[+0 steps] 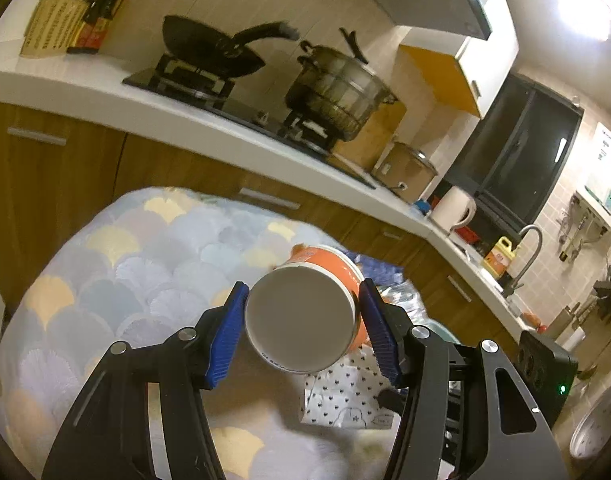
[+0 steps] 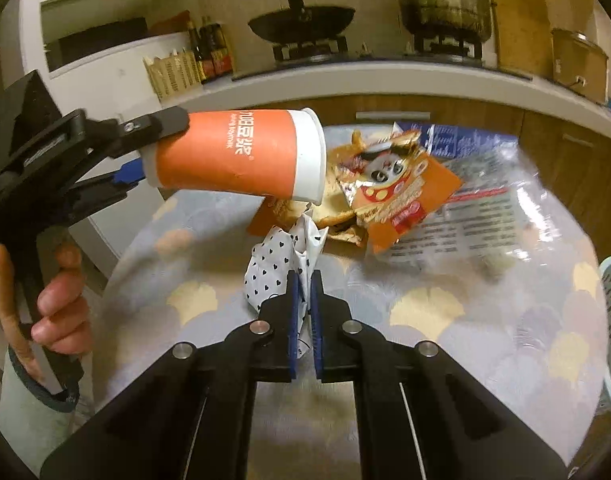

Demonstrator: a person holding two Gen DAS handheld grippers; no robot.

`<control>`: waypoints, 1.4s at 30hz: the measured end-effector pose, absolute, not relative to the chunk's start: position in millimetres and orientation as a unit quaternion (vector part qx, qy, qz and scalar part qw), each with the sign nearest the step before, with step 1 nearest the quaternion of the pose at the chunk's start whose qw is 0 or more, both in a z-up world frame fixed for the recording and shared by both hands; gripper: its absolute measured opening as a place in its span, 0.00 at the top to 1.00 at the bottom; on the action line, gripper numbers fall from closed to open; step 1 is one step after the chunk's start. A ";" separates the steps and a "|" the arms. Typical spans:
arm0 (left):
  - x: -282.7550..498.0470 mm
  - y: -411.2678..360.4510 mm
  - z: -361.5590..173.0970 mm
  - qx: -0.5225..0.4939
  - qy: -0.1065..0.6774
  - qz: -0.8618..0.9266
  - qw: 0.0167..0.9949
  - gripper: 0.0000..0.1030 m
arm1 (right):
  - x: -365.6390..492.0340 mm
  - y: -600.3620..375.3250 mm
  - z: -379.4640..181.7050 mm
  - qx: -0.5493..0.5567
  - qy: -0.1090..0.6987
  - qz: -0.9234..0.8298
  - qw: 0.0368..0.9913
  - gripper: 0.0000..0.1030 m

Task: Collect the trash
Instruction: 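Carry the cup and paper over the wastebasket and open both tools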

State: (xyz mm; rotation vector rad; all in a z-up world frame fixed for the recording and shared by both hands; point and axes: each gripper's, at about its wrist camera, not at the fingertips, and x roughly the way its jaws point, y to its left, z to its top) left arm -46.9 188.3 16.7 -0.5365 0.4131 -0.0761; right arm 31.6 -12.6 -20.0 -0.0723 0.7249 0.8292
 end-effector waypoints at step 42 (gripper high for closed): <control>199.1 -190.5 -18.7 -0.176 0.345 -0.253 0.887 0.48 | 130.1 -398.5 -63.1 0.153 0.345 0.027 0.926 0.96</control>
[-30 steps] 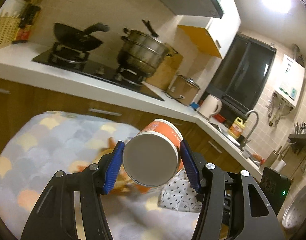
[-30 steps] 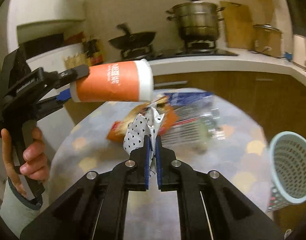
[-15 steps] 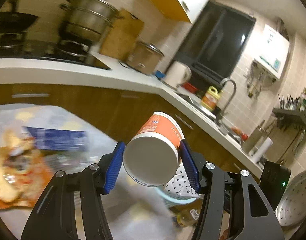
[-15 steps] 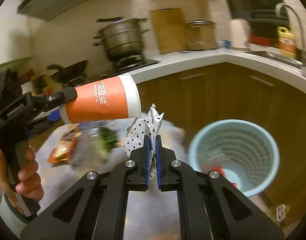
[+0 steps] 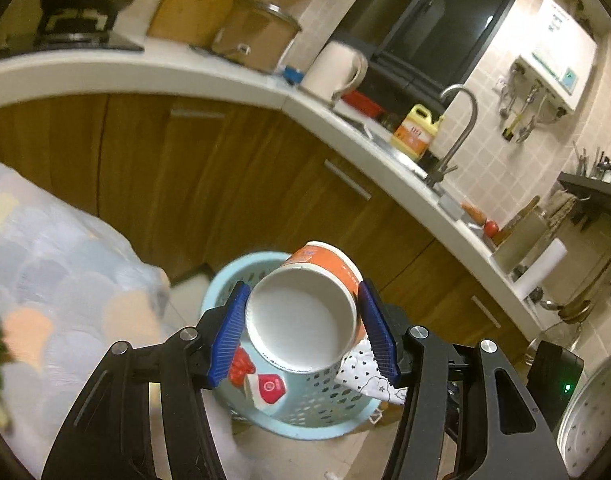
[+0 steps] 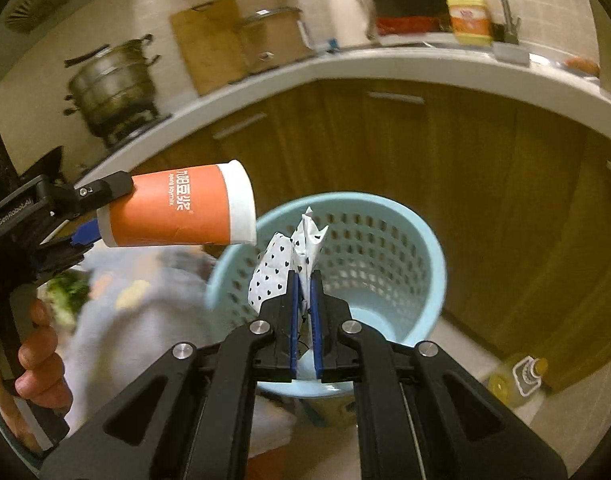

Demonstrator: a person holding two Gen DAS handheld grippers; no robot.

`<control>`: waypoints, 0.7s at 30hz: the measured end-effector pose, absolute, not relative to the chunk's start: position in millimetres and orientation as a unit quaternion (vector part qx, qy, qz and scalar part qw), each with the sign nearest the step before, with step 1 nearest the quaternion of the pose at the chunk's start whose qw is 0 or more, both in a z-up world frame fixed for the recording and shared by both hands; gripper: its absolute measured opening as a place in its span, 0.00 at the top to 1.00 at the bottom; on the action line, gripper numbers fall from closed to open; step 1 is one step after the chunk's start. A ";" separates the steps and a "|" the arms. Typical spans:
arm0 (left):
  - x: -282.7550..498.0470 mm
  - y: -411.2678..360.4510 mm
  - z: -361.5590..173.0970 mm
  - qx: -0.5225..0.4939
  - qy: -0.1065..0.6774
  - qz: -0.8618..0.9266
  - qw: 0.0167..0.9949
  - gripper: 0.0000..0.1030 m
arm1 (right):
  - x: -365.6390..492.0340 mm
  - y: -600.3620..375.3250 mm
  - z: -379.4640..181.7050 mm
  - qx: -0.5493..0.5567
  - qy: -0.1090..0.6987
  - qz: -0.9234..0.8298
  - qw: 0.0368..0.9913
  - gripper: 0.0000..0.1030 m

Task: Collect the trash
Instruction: 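Carry the cup and paper over the wastebasket and open both tools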

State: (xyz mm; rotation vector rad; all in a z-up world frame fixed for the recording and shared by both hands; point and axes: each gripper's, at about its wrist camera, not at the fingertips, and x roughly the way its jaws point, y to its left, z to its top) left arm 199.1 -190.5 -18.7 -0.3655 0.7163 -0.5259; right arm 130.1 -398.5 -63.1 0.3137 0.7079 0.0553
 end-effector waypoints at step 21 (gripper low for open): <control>208.7 -220.7 -57.7 -0.092 0.395 -0.236 0.883 0.41 | 145.4 -413.7 -99.7 0.175 0.385 0.000 0.906 0.57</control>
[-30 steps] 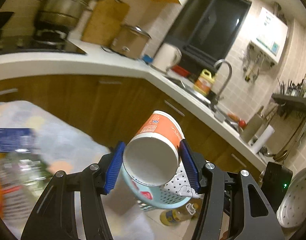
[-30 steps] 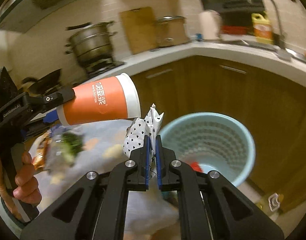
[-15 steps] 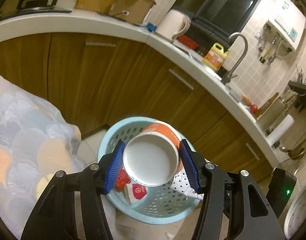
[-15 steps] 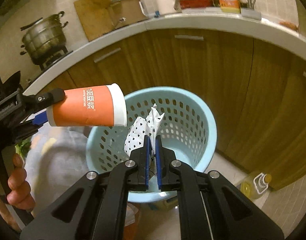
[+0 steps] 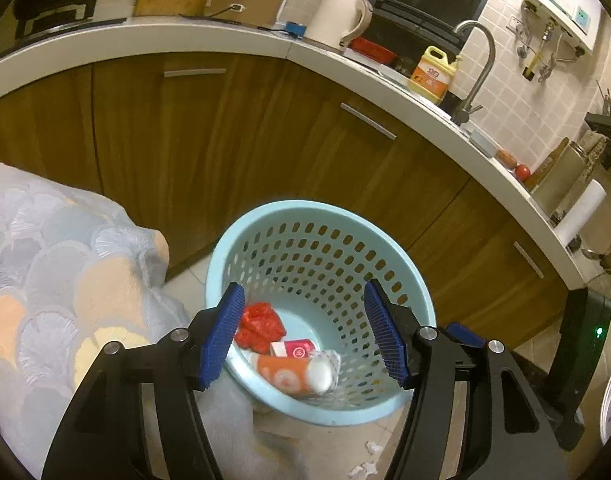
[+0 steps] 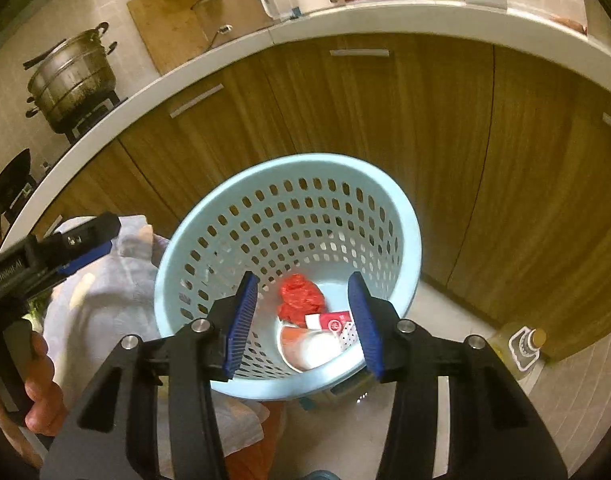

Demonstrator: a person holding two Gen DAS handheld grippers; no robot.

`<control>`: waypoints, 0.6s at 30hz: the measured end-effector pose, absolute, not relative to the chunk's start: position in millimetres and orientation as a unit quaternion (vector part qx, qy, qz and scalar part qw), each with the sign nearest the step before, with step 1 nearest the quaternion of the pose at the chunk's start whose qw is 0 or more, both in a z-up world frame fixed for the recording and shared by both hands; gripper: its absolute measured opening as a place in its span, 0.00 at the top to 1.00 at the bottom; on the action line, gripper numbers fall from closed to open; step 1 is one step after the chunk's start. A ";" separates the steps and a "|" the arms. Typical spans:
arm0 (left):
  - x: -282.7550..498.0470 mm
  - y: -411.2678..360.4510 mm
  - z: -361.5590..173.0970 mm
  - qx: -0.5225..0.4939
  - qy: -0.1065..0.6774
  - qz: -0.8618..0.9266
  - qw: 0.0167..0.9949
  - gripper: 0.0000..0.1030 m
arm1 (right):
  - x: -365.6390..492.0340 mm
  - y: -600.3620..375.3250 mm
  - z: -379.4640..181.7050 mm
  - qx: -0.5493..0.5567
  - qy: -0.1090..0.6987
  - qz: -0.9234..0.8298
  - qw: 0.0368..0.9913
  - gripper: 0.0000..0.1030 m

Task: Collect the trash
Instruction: 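Carry the cup and paper over the wastebasket and open both tools, then move both tools back over the table toward the bread and snack wrapper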

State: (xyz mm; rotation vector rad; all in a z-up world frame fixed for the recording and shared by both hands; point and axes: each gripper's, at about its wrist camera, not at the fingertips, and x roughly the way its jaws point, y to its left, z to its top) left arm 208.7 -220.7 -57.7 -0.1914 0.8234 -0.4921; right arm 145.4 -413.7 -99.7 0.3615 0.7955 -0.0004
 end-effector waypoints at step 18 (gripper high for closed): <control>104.4 -115.4 36.1 -0.108 0.270 -0.185 0.939 0.37 | 117.5 -294.2 -20.5 0.105 0.320 0.113 0.935 0.57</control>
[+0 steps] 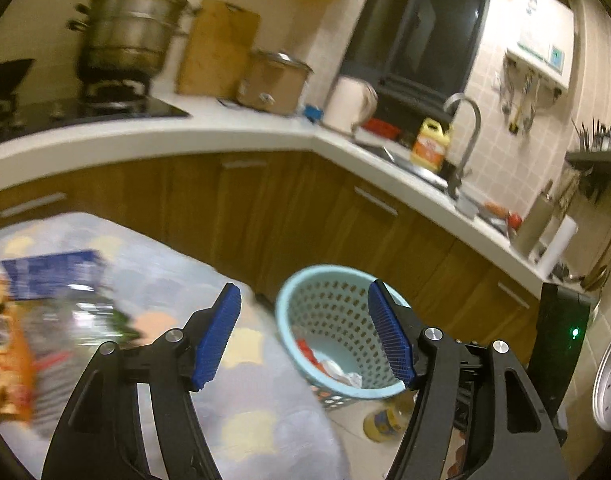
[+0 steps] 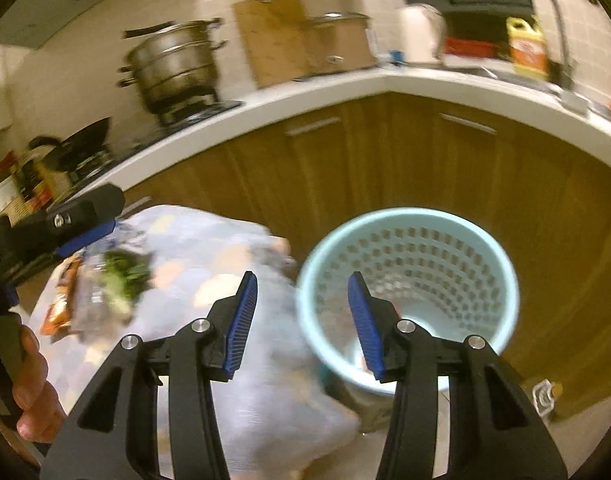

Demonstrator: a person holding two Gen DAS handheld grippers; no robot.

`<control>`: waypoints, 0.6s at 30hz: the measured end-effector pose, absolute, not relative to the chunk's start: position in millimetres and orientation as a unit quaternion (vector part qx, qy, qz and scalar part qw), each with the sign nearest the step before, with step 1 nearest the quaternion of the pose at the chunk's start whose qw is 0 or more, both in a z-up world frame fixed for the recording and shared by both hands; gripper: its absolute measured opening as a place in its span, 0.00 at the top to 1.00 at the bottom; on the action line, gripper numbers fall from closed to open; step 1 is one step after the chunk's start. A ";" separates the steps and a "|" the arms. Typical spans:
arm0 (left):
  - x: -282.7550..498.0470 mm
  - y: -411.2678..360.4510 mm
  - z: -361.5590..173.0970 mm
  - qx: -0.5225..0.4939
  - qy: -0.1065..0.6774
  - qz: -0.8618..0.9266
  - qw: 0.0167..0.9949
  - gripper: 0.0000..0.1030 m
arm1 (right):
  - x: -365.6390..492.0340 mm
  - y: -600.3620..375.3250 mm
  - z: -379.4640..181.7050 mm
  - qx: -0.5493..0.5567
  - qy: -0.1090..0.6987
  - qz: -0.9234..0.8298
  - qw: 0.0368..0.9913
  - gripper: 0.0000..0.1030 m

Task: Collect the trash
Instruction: 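Move both tools back over the table toward the bread and snack wrapper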

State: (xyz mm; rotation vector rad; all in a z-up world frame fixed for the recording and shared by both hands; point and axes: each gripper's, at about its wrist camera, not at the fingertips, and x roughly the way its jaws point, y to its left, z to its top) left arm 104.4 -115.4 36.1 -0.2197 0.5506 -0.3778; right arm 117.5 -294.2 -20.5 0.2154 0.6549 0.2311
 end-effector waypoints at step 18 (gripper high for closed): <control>27.4 101.2 52.4 -0.163 0.227 -0.030 0.960 0.38 | 81.5 -127.4 10.8 0.009 0.288 0.244 0.926 0.58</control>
